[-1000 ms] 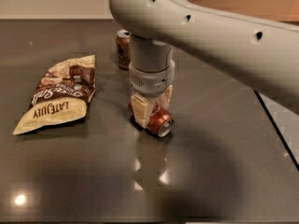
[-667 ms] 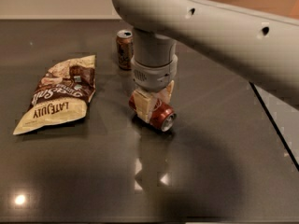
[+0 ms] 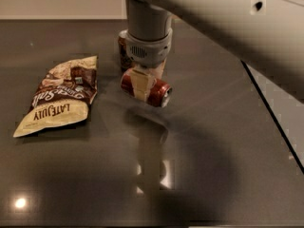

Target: Move coke can near brown chip bag

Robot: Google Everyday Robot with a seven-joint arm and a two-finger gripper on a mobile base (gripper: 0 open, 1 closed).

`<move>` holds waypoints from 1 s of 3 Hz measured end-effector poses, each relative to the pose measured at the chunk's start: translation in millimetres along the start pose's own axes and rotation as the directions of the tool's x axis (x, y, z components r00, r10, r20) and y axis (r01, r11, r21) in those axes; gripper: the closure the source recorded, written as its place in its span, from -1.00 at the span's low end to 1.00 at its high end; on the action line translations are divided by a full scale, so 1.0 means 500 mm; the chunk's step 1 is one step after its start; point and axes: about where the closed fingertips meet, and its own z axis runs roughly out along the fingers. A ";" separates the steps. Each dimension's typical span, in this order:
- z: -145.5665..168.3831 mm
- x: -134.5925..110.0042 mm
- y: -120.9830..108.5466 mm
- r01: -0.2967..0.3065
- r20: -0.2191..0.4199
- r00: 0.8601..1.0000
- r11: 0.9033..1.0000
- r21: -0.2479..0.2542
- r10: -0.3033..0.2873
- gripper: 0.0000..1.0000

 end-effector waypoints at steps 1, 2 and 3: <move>-0.016 -0.055 -0.015 0.159 0.037 0.987 0.987 0.010 -0.159 1.00; -0.014 -0.104 -0.018 0.278 0.061 0.959 0.960 0.012 -0.278 1.00; 0.008 -0.138 -0.018 0.345 0.056 0.937 0.939 0.004 -0.344 1.00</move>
Offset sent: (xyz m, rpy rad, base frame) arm 0.0372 0.0564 0.0099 -0.0005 -0.0005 0.4318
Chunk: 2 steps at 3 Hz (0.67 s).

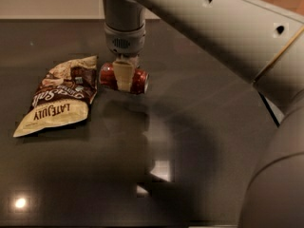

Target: Move coke can near brown chip bag

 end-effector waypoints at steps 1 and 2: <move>0.040 -0.016 -0.008 0.034 -0.023 0.999 0.999 -0.023 -0.034 1.00; 0.067 -0.029 -0.014 0.046 -0.037 0.998 0.998 -0.037 -0.047 0.68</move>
Offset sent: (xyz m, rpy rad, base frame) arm 0.0095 0.0139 -0.0439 -0.0936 0.0894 0.0555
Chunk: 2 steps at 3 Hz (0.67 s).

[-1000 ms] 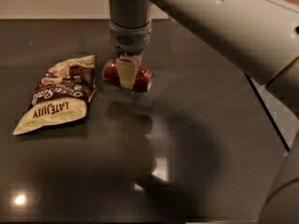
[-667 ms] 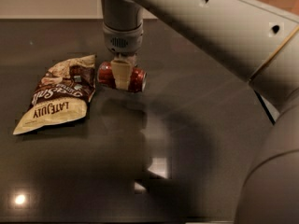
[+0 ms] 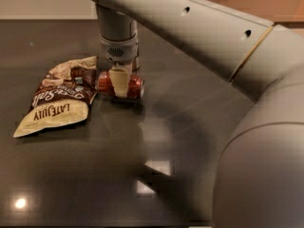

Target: Move coke can near brown chip bag

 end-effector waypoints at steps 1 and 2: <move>0.017 -0.014 -0.002 0.014 -0.013 1.000 1.000 -0.010 -0.014 0.21; 0.028 -0.021 0.000 0.022 -0.020 1.000 1.000 -0.016 -0.023 -0.25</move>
Offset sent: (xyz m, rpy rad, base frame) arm -0.0080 0.0048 -0.0169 -0.0686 0.0570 0.0294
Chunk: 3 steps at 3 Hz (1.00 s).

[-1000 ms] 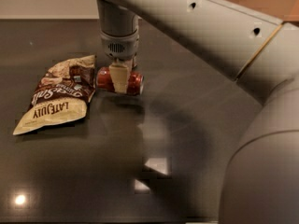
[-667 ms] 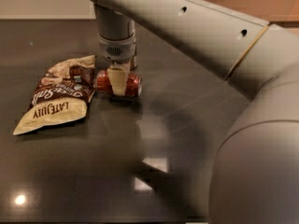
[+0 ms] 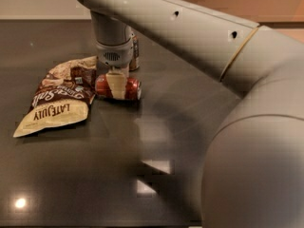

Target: Move coke can near brown chip bag

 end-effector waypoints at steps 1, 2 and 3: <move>0.003 -0.008 -0.006 0.000 0.014 1.000 1.000 0.010 0.000 -0.71; 0.005 -0.014 -0.011 0.001 0.025 1.000 1.000 0.018 -0.001 -1.00; 0.006 -0.015 -0.011 0.001 0.025 1.000 1.000 0.018 -0.001 -1.00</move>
Offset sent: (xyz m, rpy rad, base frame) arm 0.0027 0.0031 -0.0008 0.0108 -0.0090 0.0009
